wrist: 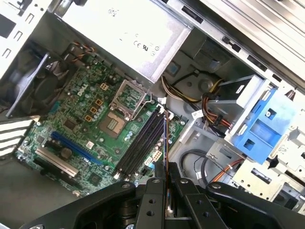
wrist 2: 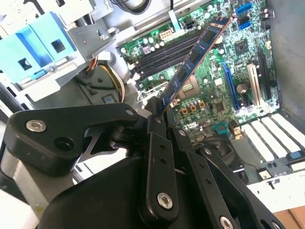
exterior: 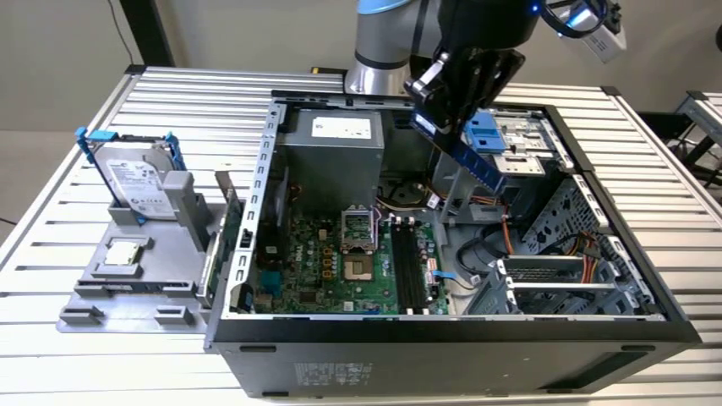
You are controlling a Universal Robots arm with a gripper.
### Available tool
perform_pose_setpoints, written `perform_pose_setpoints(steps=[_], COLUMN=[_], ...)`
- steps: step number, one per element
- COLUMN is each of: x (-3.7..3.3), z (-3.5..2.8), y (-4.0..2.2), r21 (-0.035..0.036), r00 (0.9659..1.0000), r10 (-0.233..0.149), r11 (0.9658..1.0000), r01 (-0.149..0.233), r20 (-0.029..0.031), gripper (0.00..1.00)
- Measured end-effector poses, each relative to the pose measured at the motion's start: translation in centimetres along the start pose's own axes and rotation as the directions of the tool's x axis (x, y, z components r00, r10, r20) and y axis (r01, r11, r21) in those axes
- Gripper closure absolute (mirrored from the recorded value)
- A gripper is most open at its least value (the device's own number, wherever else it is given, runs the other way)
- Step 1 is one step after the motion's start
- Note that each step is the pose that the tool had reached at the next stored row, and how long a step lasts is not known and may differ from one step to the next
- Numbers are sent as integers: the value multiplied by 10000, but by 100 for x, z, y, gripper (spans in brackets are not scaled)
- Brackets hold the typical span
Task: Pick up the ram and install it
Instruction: 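Insert the ram into the slot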
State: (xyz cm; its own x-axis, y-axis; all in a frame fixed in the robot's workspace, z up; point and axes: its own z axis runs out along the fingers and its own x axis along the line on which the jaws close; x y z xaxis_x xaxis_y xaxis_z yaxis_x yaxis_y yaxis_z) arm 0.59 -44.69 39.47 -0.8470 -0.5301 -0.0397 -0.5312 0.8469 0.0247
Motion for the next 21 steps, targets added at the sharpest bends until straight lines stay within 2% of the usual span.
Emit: perform_pose_setpoints(steps=[8,16,21], x=[16,22,23], z=[-2,-2,-2], y=[-26,-37,-37], r21=[25,44,55], r00=[9981,9934,9892], r10=[623,1143,1463], r11=[9981,9934,9892], r01=[-623,-1143,-1463], r20=[16,31,41], gripper=[100,100,100])
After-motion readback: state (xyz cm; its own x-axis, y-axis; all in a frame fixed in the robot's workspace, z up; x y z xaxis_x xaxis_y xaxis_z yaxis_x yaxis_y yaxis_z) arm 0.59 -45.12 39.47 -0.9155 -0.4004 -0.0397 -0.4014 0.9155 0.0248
